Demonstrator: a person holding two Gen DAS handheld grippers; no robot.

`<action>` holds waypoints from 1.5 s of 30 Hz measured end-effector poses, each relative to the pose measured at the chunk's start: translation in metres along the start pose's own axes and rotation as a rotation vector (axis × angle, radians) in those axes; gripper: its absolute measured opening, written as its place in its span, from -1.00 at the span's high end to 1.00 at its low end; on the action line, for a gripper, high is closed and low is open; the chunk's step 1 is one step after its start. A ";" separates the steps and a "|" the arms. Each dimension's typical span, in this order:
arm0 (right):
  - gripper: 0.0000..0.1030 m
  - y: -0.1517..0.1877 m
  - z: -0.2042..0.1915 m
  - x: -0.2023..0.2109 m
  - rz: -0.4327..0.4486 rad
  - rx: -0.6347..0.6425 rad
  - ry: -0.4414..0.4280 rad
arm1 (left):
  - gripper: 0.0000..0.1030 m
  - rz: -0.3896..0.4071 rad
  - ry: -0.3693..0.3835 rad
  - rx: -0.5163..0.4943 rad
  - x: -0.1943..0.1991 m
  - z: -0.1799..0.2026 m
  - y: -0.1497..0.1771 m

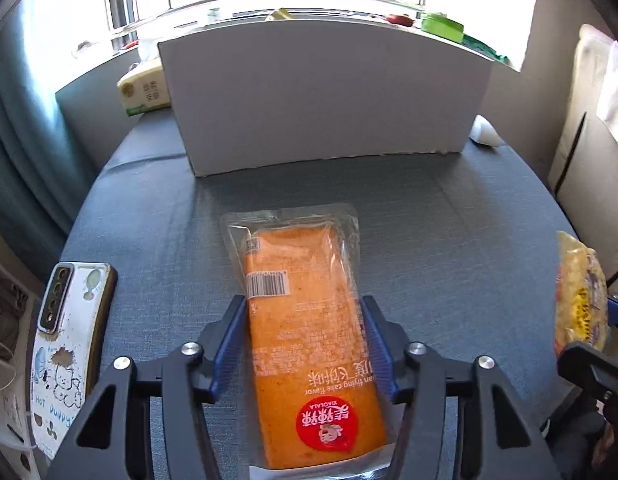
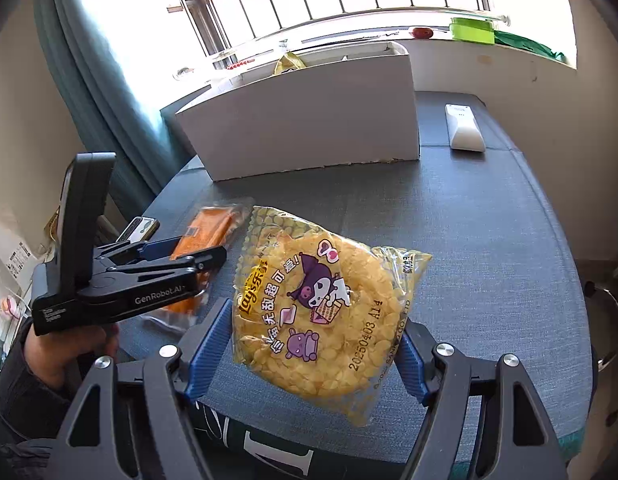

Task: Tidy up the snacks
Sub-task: 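Grasp the round yellow bread pack with the right tool while the left tool grasps the orange cake pack, then lift both packs into the white box and open both tools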

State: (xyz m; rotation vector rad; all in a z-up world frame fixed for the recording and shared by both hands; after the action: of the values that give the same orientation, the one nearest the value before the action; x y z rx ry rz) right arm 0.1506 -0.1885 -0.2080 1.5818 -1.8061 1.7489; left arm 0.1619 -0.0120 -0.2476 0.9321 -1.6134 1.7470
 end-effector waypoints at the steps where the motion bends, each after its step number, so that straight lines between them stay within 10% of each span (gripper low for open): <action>1: -0.52 0.000 0.000 0.000 0.001 0.001 0.001 | -0.14 0.007 0.040 0.003 0.003 0.003 0.000; 11: -0.52 -0.016 0.001 0.010 0.040 -0.006 -0.013 | -0.14 0.216 0.103 -0.012 0.064 0.006 -0.043; 21: -0.52 -0.145 0.011 0.030 0.222 0.056 0.008 | -0.14 0.353 0.049 -0.005 0.084 -0.007 -0.159; 35: -0.52 -0.271 0.018 -0.034 0.229 0.088 0.042 | -0.16 0.332 -0.013 0.040 0.030 -0.034 -0.263; 39: -0.77 -0.278 0.031 -0.057 0.189 0.073 0.067 | -0.93 0.309 -0.044 0.051 0.016 -0.041 -0.265; 45: -1.00 -0.273 0.039 -0.055 0.222 0.058 0.062 | -0.99 0.332 -0.035 0.061 0.026 -0.040 -0.260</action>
State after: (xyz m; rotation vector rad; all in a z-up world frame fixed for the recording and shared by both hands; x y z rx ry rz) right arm 0.3966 -0.1212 -0.0898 1.3745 -1.9836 1.9374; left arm 0.3503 0.0525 -0.0741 0.7580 -1.8293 2.0203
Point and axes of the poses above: each gripper's, at about its wrist camera, not at the fingertips, and x roughly against the way its jaws point, z to its right, y to its underside, the point moved 9 cm from there along -x, roughly the way its jaws point, and after that the axes turned 2 degrees about -y, right-handed, at the moved point
